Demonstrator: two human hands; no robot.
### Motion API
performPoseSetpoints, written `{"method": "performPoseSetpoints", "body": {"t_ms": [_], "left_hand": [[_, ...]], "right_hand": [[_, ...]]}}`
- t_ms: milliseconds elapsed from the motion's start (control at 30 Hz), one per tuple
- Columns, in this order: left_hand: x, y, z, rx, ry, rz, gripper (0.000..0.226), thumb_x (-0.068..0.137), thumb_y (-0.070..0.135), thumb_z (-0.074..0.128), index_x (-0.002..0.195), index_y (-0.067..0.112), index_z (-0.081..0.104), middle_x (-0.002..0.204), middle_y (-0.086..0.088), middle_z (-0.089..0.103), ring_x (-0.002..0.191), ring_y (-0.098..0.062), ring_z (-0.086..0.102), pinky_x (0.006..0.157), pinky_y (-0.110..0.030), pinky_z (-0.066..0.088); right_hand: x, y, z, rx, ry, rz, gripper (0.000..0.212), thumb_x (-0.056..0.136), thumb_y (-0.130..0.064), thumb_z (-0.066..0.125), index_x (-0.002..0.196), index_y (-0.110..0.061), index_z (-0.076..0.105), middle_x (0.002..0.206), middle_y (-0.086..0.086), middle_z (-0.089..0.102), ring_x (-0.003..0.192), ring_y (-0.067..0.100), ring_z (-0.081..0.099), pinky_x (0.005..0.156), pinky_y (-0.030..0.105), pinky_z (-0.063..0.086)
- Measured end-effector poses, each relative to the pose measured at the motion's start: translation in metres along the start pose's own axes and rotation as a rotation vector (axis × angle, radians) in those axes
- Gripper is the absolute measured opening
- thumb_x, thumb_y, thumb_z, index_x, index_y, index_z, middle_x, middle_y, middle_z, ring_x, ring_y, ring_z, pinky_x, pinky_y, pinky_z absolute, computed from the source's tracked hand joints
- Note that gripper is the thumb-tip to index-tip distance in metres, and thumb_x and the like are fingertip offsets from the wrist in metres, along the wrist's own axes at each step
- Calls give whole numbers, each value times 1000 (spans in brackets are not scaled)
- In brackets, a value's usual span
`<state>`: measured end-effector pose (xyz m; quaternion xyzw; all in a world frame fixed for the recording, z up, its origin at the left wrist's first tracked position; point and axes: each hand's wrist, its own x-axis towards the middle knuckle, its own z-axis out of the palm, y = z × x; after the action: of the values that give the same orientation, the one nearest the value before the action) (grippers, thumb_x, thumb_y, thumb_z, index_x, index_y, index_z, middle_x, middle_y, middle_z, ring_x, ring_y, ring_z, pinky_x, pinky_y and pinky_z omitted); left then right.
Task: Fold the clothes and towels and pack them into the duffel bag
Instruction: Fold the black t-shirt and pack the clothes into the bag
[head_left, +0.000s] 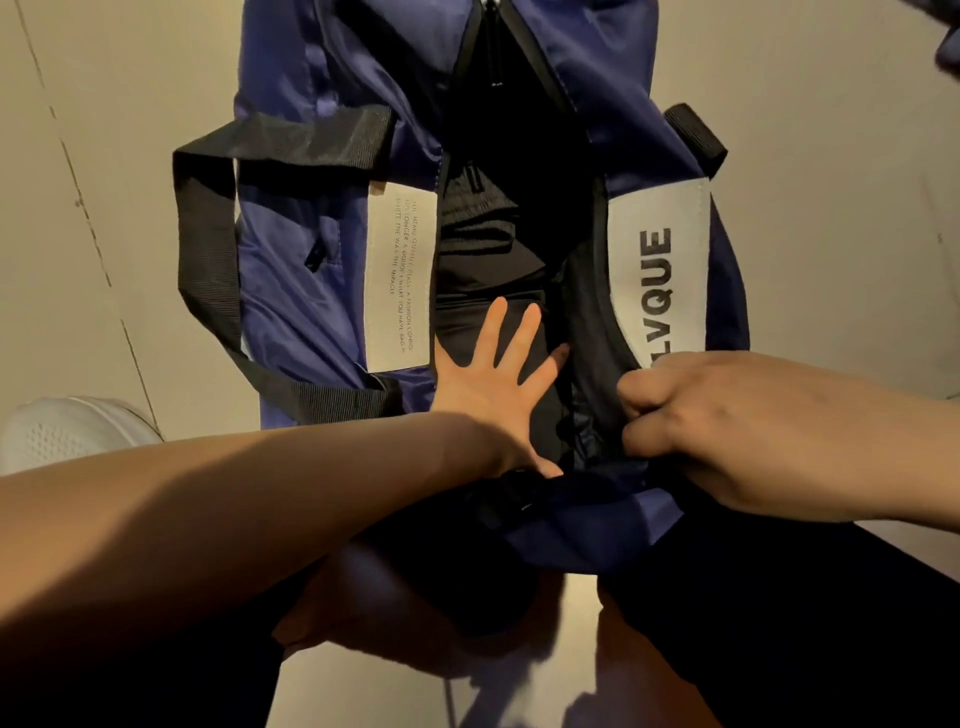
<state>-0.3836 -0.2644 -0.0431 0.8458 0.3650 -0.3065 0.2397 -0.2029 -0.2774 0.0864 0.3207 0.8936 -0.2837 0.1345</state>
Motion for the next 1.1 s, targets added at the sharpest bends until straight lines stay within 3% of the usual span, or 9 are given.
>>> {"method": "performPoseSetpoints", "body": {"t_ms": [133, 267, 367, 467, 567, 800, 967, 1033, 1100], "left_hand": [[-14, -17, -9, -61, 76, 42, 104, 74, 84, 41, 149, 39, -16, 157, 2, -28, 143, -26, -29, 111, -66, -2], [-49, -66, -16, -75, 594, 64, 87, 66, 54, 77, 142, 26, 44, 155, -12, 29, 145, -29, 16, 112, -56, 12], [-65, -92, -9, -39, 648, -71, 81, 47, 33, 90, 123, 18, 62, 148, -17, 38, 141, -32, 23, 108, -64, 11], [-73, -101, 2, -83, 639, -117, 80, 45, 33, 93, 118, 17, 65, 152, -19, 31, 141, -31, 22, 99, -74, 22], [-73, -119, 5, -142, 757, -91, 75, 55, 28, 91, 123, 14, 62, 150, -25, 28, 133, -41, 29, 89, -61, 42], [-82, -141, 5, -267, 955, -127, 71, 73, -3, 69, 138, 23, 52, 151, -13, 17, 124, -39, 29, 84, -50, 44], [-105, -154, 4, -598, 924, -248, 79, 70, -3, 77, 140, 22, 50, 147, -14, 25, 107, -15, 41, 90, -26, 42], [-116, -159, 1, -648, 863, -195, 82, 72, -5, 74, 143, 22, 45, 134, -5, 39, 105, -5, 39, 90, -11, 36], [-130, -167, -8, -602, 805, -147, 83, 72, -3, 72, 145, 22, 42, 127, -5, 48, 103, -8, 43, 86, -15, 37]], "right_hand": [[8, 0, -11, 55, -3, 20, 21, 73, -27, 36, 65, -26, 55, 72, -10, 45, 61, 11, 50, 47, 18, 25], [10, 5, -19, 135, 13, 88, 26, 82, -41, 36, 75, -28, 58, 79, -12, 43, 68, 6, 49, 53, 24, 42], [30, 1, -20, 215, 64, 154, 31, 84, -45, 39, 85, -25, 63, 86, -12, 46, 76, 12, 54, 60, 36, 48], [70, -6, -6, 160, 122, 203, 18, 90, -30, 55, 96, -16, 65, 97, -1, 50, 88, 23, 55, 67, 38, 44], [108, -7, 30, 30, -13, 293, 20, 93, -25, 51, 110, -16, 56, 111, 6, 46, 96, 29, 51, 72, 40, 42], [115, 1, 64, -96, 66, 319, 46, 68, -21, 77, 107, -9, 56, 107, 16, 54, 66, 34, 53, 47, 36, 37], [124, -9, 52, -157, 225, 156, 37, 85, -27, 57, 117, -10, 60, 125, 16, 55, 104, 36, 55, 78, 45, 50], [137, -12, 57, -111, 170, 186, 51, 87, -45, 50, 127, -14, 58, 133, 17, 53, 118, 37, 52, 90, 46, 50], [148, -17, 65, -85, 45, 231, 68, 80, -57, 57, 135, -17, 54, 139, 21, 49, 123, 42, 49, 96, 50, 45]]}}
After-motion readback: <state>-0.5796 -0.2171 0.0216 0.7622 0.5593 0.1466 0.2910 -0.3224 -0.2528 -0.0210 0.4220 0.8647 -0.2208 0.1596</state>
